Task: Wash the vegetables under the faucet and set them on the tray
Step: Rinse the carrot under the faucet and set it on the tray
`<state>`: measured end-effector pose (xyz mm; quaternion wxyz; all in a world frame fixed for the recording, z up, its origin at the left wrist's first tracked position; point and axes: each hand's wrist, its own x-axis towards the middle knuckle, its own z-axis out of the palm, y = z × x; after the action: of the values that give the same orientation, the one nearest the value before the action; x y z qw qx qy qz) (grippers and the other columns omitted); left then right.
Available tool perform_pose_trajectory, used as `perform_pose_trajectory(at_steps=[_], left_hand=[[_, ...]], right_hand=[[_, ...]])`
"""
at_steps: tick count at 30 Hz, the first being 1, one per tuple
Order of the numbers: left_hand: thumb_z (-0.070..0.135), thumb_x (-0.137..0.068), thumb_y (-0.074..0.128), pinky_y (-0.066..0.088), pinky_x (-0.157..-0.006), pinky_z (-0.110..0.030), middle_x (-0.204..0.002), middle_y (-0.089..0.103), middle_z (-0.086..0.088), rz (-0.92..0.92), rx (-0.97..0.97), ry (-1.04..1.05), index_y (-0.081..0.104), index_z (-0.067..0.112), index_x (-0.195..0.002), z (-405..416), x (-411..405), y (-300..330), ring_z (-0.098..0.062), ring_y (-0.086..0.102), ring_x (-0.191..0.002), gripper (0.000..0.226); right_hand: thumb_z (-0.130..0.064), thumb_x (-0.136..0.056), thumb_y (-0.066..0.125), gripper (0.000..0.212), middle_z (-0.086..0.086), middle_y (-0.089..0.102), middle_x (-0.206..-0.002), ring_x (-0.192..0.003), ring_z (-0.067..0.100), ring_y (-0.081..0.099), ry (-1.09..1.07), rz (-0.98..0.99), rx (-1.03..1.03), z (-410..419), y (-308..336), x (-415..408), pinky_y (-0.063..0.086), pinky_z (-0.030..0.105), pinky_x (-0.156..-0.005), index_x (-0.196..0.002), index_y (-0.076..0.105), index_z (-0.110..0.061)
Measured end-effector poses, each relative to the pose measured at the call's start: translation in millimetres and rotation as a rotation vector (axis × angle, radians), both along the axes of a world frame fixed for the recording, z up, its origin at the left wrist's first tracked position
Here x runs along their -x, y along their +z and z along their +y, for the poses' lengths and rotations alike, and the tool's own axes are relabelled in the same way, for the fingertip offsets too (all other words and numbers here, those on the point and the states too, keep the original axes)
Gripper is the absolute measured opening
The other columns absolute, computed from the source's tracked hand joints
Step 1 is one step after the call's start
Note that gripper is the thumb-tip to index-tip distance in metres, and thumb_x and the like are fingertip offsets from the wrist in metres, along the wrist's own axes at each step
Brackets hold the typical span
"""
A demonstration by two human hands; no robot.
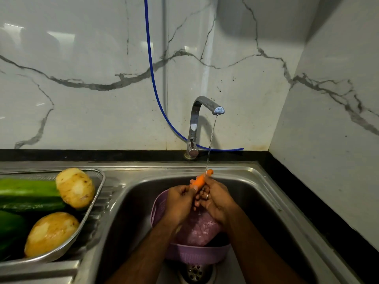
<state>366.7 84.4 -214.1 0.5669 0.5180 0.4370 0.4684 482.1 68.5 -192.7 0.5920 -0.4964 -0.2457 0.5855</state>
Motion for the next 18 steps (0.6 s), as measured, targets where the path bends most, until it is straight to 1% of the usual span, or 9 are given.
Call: perform_pose_trajectory(at_steps=[2, 4, 6, 8, 10, 12, 13, 15, 18], left_hand=[[0.021, -0.101, 0.055, 0.044, -0.050, -0.027, -0.064, 0.062, -0.014, -0.002, 0.057, -0.040, 0.068, -0.012, -0.088, 0, 0, 0, -0.017, 0.053, -0.052, 0.038], [0.028, -0.105, 0.046, 0.039, -0.046, -0.025, -0.062, 0.057, -0.009, -0.030, 0.133, -0.107, 0.066, -0.005, -0.089, -1, -2, 1, -0.014, 0.048, -0.047, 0.041], [0.038, -0.107, 0.038, 0.033, -0.043, -0.024, -0.058, 0.052, -0.005, -0.049, 0.191, -0.164, 0.061, 0.005, -0.082, -3, -5, 4, -0.013, 0.044, -0.045, 0.047], [0.047, -0.107, 0.032, 0.030, -0.042, -0.024, -0.055, 0.049, -0.002, -0.063, 0.232, -0.201, 0.058, 0.011, -0.074, -4, -6, 7, -0.012, 0.042, -0.043, 0.055], [0.047, -0.107, 0.031, 0.030, -0.043, -0.025, -0.054, 0.048, -0.001, -0.056, 0.241, -0.222, 0.057, 0.015, -0.070, -5, -7, 6, -0.011, 0.041, -0.042, 0.056], [0.037, -0.107, 0.036, 0.031, -0.042, -0.023, -0.054, 0.051, -0.001, -0.037, 0.180, -0.206, 0.058, 0.014, -0.071, -7, -7, 4, -0.010, 0.043, -0.042, 0.048], [0.028, -0.107, 0.041, 0.033, -0.041, -0.021, -0.054, 0.052, -0.001, -0.007, 0.128, -0.184, 0.058, 0.012, -0.072, -8, -8, 1, -0.008, 0.045, -0.041, 0.042], [0.012, -0.103, 0.047, 0.036, -0.041, -0.018, -0.054, 0.056, 0.000, 0.084, 0.023, -0.121, 0.059, 0.010, -0.072, -7, -9, -7, -0.006, 0.048, -0.041, 0.034], [0.008, -0.098, 0.056, 0.046, -0.054, -0.024, -0.067, 0.066, -0.002, 0.216, -0.095, -0.037, 0.065, 0.011, -0.079, 2, -6, -17, -0.012, 0.059, -0.058, 0.022]], right_hand=[[-0.046, -0.110, 0.036, 0.055, 0.035, 0.063, -0.127, -0.054, 0.018, 0.055, 0.022, 0.000, 0.013, 1, 0, 0, 0.050, 0.034, -0.050, -0.117, 0.069, -0.002], [-0.043, -0.111, 0.032, 0.057, 0.025, 0.071, -0.122, -0.050, 0.017, 0.058, 0.020, 0.030, 0.006, 2, 3, 3, 0.047, 0.031, -0.047, -0.128, 0.063, 0.001], [-0.033, -0.113, 0.033, 0.045, 0.023, 0.074, -0.114, -0.064, 0.027, 0.072, -0.023, 0.079, -0.034, -1, 9, 5, 0.046, 0.030, -0.047, -0.129, 0.059, 0.000], [-0.025, -0.112, 0.037, 0.034, 0.021, 0.076, -0.100, -0.074, 0.042, 0.073, -0.061, 0.105, -0.070, -3, 13, 6, 0.047, 0.030, -0.047, -0.114, 0.060, -0.001], [-0.018, -0.110, 0.043, 0.025, 0.025, 0.073, -0.106, -0.065, 0.027, 0.071, -0.068, 0.099, -0.083, -2, 15, 7, 0.049, 0.028, -0.043, -0.113, 0.058, 0.001], [-0.005, -0.106, 0.051, 0.016, 0.020, 0.073, -0.109, -0.082, 0.021, 0.074, -0.038, 0.052, -0.066, -2, 11, 7, 0.050, 0.026, -0.044, -0.120, 0.057, -0.002], [0.001, -0.103, 0.052, 0.023, 0.015, 0.073, -0.109, -0.093, 0.022, 0.074, -0.025, 0.004, -0.047, -2, 8, 7, 0.051, 0.027, -0.050, -0.125, 0.056, -0.005], [0.013, -0.098, 0.051, 0.042, 0.013, 0.072, -0.112, -0.111, 0.029, 0.070, -0.019, -0.025, -0.008, 0, 3, 6, 0.058, 0.036, -0.076, -0.138, 0.051, -0.002], [0.018, -0.096, 0.048, 0.059, 0.013, 0.070, -0.118, -0.107, 0.029, 0.068, -0.007, -0.061, 0.049, -2, 3, 8, 0.051, 0.048, -0.103, -0.150, 0.040, -0.004]])
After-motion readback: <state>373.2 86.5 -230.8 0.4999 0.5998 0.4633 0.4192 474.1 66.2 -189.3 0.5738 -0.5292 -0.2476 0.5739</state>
